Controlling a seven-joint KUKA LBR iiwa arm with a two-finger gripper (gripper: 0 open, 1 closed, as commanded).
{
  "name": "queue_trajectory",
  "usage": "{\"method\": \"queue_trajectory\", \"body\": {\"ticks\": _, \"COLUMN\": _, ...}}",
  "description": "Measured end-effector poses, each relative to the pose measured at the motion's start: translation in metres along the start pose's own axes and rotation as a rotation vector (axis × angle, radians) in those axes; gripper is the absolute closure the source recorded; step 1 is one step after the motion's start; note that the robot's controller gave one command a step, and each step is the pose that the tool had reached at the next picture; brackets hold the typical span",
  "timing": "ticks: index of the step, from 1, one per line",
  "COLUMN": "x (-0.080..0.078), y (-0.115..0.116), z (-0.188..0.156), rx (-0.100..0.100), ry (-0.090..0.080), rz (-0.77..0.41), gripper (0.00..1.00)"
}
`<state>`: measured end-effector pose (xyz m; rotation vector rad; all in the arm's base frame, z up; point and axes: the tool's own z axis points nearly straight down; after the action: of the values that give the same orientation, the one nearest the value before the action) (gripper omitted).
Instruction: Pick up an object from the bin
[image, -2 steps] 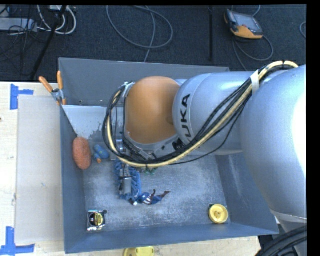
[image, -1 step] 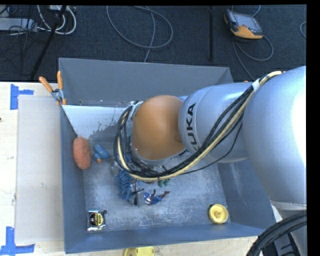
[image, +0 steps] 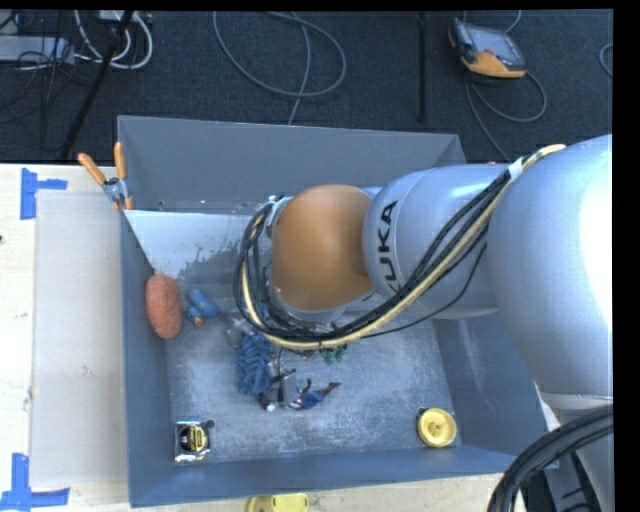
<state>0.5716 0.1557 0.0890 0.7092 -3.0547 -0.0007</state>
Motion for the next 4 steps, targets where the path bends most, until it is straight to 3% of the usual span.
{"method": "queue_trajectory", "body": {"ticks": 1, "x": 0.011, "y": -0.032, "z": 0.015, "rx": -0.007, "ry": 0.014, "rz": 0.08, "gripper": 1.0}}
{"method": "queue_trajectory", "body": {"ticks": 2, "x": 0.011, "y": -0.032, "z": 0.015, "rx": -0.007, "ry": 0.014, "rz": 0.081, "gripper": 1.0}}
{"method": "queue_trajectory", "body": {"ticks": 3, "x": 0.011, "y": -0.05, "z": -0.031, "rx": -0.002, "ry": -0.001, "rz": 0.067, "gripper": 1.0}}
{"method": "queue_trajectory", "body": {"ticks": 4, "x": 0.003, "y": -0.05, "z": -0.092, "rx": 0.0, "ry": -0.002, "rz": 0.062, "gripper": 1.0}}
